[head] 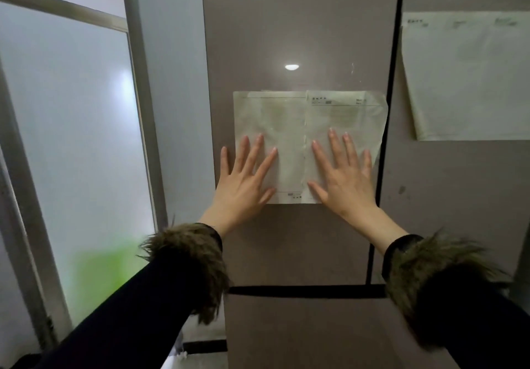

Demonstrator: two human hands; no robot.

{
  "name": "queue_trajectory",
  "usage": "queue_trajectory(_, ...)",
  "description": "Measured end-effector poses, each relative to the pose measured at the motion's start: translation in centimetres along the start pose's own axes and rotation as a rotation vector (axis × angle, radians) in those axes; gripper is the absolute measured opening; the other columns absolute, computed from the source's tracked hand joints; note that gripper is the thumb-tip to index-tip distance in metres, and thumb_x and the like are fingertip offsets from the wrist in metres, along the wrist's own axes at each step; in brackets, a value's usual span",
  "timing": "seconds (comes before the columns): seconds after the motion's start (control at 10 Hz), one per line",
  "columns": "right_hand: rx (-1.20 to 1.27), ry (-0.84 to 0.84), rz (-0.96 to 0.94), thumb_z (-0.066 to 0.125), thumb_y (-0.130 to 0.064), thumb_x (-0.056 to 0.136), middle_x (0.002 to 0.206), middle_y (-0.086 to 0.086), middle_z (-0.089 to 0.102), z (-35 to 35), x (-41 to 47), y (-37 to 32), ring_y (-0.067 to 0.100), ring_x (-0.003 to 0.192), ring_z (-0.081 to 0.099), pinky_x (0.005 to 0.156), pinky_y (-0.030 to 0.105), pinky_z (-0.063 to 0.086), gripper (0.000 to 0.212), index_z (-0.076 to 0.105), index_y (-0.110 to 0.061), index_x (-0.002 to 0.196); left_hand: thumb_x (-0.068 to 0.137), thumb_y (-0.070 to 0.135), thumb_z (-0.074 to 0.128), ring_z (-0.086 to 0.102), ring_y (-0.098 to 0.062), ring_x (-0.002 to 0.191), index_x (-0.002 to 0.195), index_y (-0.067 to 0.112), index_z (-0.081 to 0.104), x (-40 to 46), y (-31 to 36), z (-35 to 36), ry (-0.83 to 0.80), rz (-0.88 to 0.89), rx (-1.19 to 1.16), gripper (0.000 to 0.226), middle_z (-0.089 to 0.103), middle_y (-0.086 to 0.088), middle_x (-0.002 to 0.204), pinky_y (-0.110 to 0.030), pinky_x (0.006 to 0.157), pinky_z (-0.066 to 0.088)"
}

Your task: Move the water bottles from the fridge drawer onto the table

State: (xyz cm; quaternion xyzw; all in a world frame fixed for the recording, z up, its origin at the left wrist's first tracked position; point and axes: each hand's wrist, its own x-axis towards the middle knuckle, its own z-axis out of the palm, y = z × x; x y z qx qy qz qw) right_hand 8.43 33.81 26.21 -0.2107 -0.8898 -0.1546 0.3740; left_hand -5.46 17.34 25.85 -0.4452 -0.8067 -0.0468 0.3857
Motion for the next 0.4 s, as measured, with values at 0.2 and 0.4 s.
queue_trajectory(0.2,-0.012,0.095,-0.018,0.035,-0.057,0.083,0.156,0.004,-0.003,1.5,0.2,0.5,0.027,0.142,-0.001,0.107,0.064,0.011,0.077,0.007,-0.026,0.148,0.084,0.062,0.022,-0.037,-0.023,0.133,0.143,0.030,-0.020,0.5,-0.5,2.8,0.107,0.011,-0.021,0.079,-0.041,0.002,0.145,-0.057,0.108,-0.017)
queue_trajectory(0.4,0.460,0.268,0.050,0.046,-0.044,0.083,0.146,0.008,0.037,-2.4,0.0,0.5,0.027,0.134,0.032,0.110,0.051,0.028,0.062,0.040,-0.018,0.139,0.085,0.060,0.024,-0.031,-0.023,0.137,0.144,0.032,-0.017,0.7,-0.6,3.0,0.175,0.010,-0.053,0.078,-0.038,0.003,0.147,-0.056,0.108,-0.017)
